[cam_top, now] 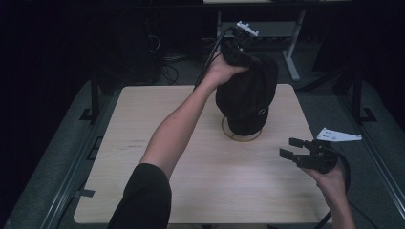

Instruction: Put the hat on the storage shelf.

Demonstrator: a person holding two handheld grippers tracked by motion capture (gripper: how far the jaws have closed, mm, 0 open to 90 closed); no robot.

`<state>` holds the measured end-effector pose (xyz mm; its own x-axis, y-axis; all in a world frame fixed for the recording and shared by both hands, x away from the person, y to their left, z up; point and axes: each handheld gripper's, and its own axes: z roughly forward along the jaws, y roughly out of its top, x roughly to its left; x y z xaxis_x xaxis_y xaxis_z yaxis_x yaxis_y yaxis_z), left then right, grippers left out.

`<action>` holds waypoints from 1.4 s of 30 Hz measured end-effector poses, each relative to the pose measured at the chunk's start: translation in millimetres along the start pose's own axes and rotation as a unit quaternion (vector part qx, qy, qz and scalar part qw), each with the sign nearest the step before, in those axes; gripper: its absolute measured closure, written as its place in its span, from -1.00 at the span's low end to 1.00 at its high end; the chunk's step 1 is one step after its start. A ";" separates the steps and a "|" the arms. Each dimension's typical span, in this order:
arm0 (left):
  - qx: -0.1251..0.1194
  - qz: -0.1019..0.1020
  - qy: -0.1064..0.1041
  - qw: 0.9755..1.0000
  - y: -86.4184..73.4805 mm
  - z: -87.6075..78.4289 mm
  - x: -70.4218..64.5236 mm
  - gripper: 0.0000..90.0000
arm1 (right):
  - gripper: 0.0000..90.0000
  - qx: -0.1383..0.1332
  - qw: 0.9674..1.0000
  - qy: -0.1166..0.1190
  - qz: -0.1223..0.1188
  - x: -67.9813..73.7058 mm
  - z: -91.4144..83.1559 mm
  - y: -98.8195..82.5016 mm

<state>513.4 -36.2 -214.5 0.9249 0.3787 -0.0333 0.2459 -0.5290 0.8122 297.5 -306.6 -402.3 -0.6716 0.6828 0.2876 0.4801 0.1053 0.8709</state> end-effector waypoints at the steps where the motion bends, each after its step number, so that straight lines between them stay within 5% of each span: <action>1: 0.005 -0.004 -0.005 1.000 -0.8 3.0 0.4 0.85 | -0.42 0.000 1.000 -0.001 0.000 -0.3 0.1 -0.2; 10: 0.002 -0.017 -0.003 1.000 -0.4 8.2 -1.3 0.21 | -0.42 0.008 1.000 -0.004 0.002 -1.4 2.1 -4.4; 30: -0.001 -0.012 0.013 1.000 -16.6 -29.3 -7.6 -0.10 | -0.49 0.027 0.999 -0.013 -0.010 5.9 8.3 -6.2; 42: -0.024 -0.029 0.020 0.999 -56.8 -63.9 -9.3 -0.21 | -0.51 0.020 1.000 -0.013 -0.012 11.7 14.2 -5.8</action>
<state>472.3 38.9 -223.2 0.8966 0.4389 -0.0584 0.2839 -0.4686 0.8365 294.9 -289.0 -409.6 -0.6684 0.6985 0.2556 0.4866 0.1508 0.8605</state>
